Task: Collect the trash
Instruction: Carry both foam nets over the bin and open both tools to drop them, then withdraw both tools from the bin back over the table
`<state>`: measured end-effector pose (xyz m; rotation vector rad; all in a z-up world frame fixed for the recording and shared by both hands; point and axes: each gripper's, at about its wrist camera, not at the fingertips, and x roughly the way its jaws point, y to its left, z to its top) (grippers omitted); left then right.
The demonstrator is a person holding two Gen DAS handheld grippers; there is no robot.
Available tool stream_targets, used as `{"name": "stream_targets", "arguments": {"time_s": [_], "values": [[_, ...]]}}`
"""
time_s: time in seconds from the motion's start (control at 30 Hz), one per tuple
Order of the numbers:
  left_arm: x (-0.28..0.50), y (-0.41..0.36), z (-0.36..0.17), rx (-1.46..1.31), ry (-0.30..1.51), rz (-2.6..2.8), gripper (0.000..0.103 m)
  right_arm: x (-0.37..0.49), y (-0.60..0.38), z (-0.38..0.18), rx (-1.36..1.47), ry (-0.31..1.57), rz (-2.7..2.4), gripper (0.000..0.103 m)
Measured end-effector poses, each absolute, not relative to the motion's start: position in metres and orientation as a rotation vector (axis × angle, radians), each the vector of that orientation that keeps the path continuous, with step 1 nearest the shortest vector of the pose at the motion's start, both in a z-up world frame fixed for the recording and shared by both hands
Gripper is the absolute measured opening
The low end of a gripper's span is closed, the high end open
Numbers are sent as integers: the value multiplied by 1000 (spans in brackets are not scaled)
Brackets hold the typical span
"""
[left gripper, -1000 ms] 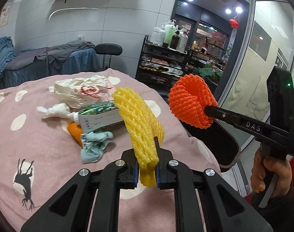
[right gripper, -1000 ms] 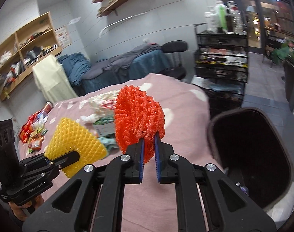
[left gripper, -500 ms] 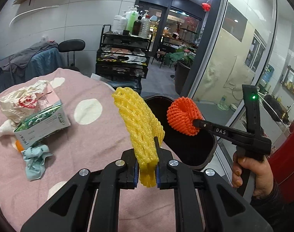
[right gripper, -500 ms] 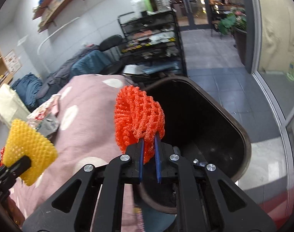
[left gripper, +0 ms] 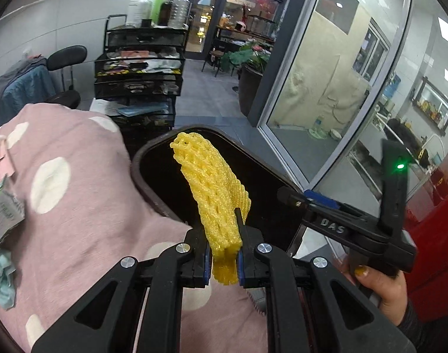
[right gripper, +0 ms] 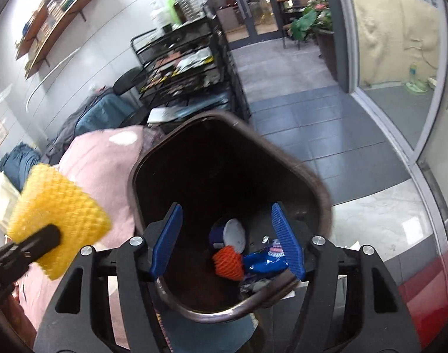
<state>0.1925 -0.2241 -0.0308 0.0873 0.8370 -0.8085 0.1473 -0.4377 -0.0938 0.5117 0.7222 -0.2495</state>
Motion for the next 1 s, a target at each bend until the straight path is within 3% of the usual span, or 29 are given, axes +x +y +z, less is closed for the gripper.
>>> {"name": "stream_targets", "arguments": {"time_s": [0.3, 0.33, 0.37, 0.43, 0.47, 0.73, 1.0], "values": [[202, -275, -51, 187, 897, -827, 15, 133, -461, -87, 530, 686, -327, 70], [204, -278, -53, 194, 903, -832, 28, 131, -463, -87, 533, 685, -333, 72], [204, -280, -54, 196, 902, -830, 52, 130, -466, -87, 536, 684, -338, 74], [200, -279, -52, 188, 866, -819, 78, 127, -470, -88, 542, 682, -350, 78], [199, -278, -52, 186, 847, -821, 84, 127, -472, -89, 545, 683, -352, 79], [185, -268, -45, 226, 795, -821, 96, 128, -473, -91, 543, 690, -338, 82], [166, -232, -31, 273, 739, -776, 98, 136, -450, -87, 512, 693, -264, 86]]}}
